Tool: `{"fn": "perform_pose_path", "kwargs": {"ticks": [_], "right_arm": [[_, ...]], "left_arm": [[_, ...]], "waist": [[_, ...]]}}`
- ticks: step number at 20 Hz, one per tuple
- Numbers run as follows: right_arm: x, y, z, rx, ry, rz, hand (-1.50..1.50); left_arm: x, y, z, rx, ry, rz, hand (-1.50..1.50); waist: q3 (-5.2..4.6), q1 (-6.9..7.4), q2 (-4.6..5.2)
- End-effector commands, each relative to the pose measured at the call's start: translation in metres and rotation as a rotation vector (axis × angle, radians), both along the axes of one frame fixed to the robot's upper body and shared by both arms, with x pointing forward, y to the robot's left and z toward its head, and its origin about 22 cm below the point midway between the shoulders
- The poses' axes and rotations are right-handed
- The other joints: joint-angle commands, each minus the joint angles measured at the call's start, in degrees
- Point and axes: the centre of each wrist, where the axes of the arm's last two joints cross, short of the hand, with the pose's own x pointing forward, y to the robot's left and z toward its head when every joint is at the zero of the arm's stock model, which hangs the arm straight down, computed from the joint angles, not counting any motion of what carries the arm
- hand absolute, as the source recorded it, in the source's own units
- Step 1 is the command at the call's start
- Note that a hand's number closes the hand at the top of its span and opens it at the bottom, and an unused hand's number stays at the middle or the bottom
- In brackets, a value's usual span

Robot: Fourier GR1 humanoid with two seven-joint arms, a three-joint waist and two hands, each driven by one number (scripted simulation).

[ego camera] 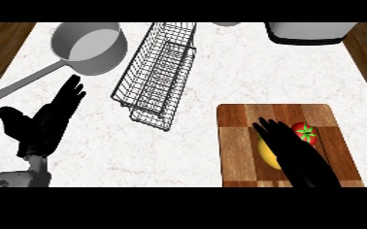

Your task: Pick the lemon from the cutting board and place it in the tiered basket

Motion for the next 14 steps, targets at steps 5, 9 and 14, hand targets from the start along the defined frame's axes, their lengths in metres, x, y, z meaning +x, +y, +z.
{"fn": "perform_pose_path", "kwargs": {"ticks": [5, 9, 14], "right_arm": [[0.016, -0.009, -0.026, -0.012, -0.094, -0.017, -1.50], [0.026, -0.031, -0.045, -0.055, -0.054, -0.010, -1.50], [0.017, -0.033, -0.059, -0.079, 0.124, 0.051, 1.50]], "left_arm": [[0.012, -0.004, 0.003, 0.004, -0.011, 0.001, 0.00], [-0.002, -0.003, -0.002, 0.011, 0.003, 0.008, 0.00], [-0.003, -0.003, 0.007, 0.023, -0.007, 0.013, 0.00]], "waist": [[-0.01, -0.07, 0.00], [0.00, 0.11, 0.01], [0.01, 0.12, -0.01]]}}
